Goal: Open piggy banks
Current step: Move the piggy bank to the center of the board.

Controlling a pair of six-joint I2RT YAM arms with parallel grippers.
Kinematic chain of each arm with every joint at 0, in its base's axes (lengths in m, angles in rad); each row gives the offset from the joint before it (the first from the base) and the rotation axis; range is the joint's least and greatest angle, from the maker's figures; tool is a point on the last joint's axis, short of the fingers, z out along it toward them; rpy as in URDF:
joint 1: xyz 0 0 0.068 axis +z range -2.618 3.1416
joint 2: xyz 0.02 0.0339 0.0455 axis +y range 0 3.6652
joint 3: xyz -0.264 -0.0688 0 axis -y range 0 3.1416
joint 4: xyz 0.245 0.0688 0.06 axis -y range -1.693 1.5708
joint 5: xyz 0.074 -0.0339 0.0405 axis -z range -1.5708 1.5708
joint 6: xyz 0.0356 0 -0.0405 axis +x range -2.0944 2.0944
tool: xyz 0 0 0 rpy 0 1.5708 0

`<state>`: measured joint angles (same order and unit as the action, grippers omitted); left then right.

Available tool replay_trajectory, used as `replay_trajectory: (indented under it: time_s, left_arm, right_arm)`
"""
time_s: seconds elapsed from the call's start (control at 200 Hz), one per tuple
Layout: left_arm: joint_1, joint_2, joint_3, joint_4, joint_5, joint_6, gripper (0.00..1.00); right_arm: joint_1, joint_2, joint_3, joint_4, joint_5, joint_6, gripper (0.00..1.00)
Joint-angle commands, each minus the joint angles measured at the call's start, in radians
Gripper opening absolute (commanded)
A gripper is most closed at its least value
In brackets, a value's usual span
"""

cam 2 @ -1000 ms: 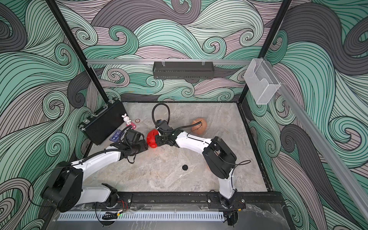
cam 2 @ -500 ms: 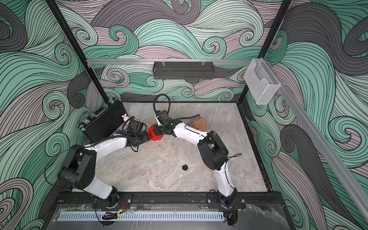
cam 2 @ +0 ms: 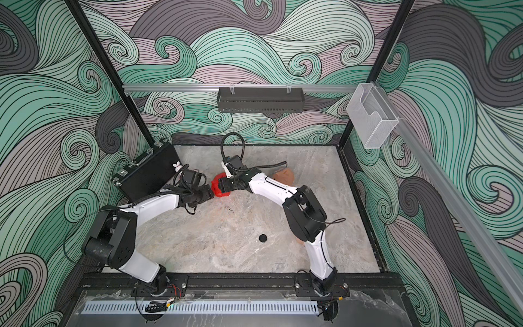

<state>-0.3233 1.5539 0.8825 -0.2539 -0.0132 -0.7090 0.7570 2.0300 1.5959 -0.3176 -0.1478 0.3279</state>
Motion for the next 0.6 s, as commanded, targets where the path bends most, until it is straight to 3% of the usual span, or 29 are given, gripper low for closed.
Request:
replay_trajectory:
  time_s: [0.0, 0.23, 0.595]
  left_arm:
    - [0.004, -0.059, -0.044, 0.027, 0.037, 0.003, 0.76]
    - [0.004, -0.03, -0.07, 0.053, 0.055, -0.001, 0.76]
    - [0.007, 0.029, -0.014, 0.02, 0.009, 0.014, 0.74]
  right_arm:
    - [-0.005, -0.071, -0.064, 0.014, 0.002, 0.015, 0.64]
    - [-0.008, -0.045, -0.071, 0.007, 0.03, 0.014, 0.51]
    - [-0.024, 0.043, 0.027, -0.024, 0.013, 0.0, 0.41]
